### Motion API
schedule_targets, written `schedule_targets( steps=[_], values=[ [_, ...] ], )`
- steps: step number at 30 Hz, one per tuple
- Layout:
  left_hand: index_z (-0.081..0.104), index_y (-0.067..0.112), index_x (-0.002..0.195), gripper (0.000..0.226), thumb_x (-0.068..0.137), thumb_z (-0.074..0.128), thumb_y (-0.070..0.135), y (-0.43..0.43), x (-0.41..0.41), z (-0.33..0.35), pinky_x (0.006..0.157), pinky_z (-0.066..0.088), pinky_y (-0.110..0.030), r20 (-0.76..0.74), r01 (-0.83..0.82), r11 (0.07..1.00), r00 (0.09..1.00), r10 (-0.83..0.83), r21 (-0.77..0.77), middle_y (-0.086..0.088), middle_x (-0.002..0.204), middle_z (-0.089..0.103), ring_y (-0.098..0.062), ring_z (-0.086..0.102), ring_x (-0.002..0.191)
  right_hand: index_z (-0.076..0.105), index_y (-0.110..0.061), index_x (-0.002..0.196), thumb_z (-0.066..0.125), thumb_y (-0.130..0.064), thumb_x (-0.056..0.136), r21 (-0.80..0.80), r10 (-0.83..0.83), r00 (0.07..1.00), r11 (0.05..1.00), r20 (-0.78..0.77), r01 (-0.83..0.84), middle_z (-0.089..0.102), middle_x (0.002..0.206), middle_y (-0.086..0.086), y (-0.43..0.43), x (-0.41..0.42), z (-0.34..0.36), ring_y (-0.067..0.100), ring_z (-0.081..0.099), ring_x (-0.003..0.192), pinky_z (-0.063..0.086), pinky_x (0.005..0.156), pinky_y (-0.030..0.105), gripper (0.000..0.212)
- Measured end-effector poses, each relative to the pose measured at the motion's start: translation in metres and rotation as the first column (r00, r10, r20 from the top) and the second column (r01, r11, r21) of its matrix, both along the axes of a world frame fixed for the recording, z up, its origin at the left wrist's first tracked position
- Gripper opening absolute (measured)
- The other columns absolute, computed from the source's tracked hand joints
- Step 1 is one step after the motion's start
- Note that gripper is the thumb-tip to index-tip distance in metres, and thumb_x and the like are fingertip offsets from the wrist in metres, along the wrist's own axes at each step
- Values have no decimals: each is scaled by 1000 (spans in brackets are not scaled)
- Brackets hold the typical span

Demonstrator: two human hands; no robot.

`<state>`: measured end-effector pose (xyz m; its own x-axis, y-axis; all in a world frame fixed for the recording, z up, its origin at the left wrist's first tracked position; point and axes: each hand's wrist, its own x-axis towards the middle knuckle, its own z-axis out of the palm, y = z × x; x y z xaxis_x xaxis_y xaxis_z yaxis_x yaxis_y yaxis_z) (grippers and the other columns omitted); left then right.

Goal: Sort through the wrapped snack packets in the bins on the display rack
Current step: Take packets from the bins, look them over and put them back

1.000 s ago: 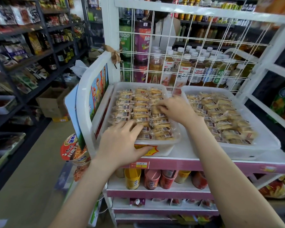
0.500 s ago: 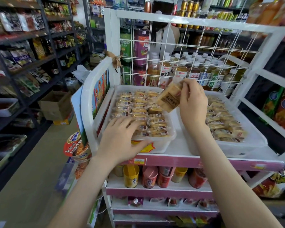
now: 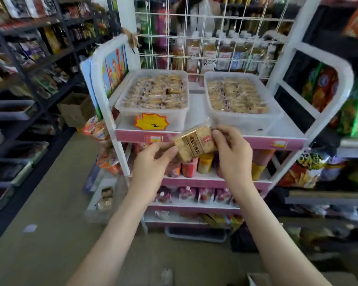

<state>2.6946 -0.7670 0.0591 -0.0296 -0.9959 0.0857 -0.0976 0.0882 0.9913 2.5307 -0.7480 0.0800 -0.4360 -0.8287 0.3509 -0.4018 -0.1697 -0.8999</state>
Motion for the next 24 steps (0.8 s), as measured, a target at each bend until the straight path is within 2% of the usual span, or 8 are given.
schedule_targets(
  steps=[4, 7, 9, 11, 13, 15, 21, 24],
  values=[
    [68, 26, 97, 9, 93, 62, 20, 47, 0, -13, 84, 53, -26, 81, -15, 998, 997, 11, 58, 5, 98, 72, -14, 67, 97, 64, -23, 91, 53, -17, 97, 68, 61, 990, 995, 126, -70, 68, 80, -5, 50, -4, -27, 7, 62, 72, 50, 65, 25, 14],
    [70, 23, 95, 11, 95, 59, 19, 69, 5, -16, 88, 54, -39, 95, -5, 996, 995, -4, 91, 3, 97, 72, -18, 67, 98, 63, -26, 83, 51, -17, 98, 96, 72, 985, 991, 160, -88, 68, 81, -4, 74, -1, -36, 14, 64, 81, 50, 73, 26, 21],
    [70, 23, 91, 14, 96, 57, 20, 79, 6, -18, 89, 53, -45, 156, -24, 999, 988, 16, 46, 4, 95, 72, -18, 67, 96, 61, -20, 82, 51, -17, 98, 113, 38, 992, 992, 124, -52, 66, 78, -1, 84, 2, -38, 8, 57, 70, 43, 61, 17, 20],
    [67, 18, 95, 15, 98, 53, 21, 86, 6, -17, 83, 53, -29, 292, -48, 998, 955, 59, -45, 3, 93, 70, -13, 65, 89, 58, -14, 82, 48, -18, 100, 106, 17, 1000, 994, 7, -17, 59, 69, -3, 91, 4, -40, 4, 47, 58, 34, 51, 16, 20],
    [62, 13, 98, 15, 100, 49, 21, 92, 4, -14, 64, 45, -10, 416, -91, 983, 897, 151, -160, 4, 87, 64, -3, 58, 76, 54, -12, 84, 44, -19, 101, 111, 14, 993, 994, -116, -1, 52, 64, -9, 96, 7, -42, 5, 44, 55, 33, 51, 21, 20],
    [55, 11, 98, 12, 101, 45, 17, 98, 3, -11, 56, 40, -9, 483, -102, 966, 850, 209, -239, 7, 78, 56, -3, 51, 67, 53, -8, 90, 41, -18, 102, 128, 20, 989, 992, -146, -1, 50, 66, -12, 98, 12, -44, 6, 42, 54, 33, 52, 25, 19],
    [45, 9, 99, 7, 99, 41, 3, 110, 21, -6, 60, 45, -11, 381, -144, 979, 905, 189, -143, 7, 91, 51, -11, 53, 87, 50, -4, 84, 37, -20, 103, 152, 149, 985, 975, 87, -161, 50, 69, 8, 99, 38, -36, 10, 36, 55, 31, 48, 21, 28],
    [47, 15, 91, 15, 102, 38, 11, 105, 39, -10, 56, 41, -19, 364, -144, 983, 915, 175, -111, 6, 79, 52, -11, 53, 70, 49, -14, 79, 37, -25, 103, 156, 180, 949, 962, 259, -225, 60, 80, 22, 100, 52, -36, 15, 35, 53, 29, 43, 28, 29]
  ],
)
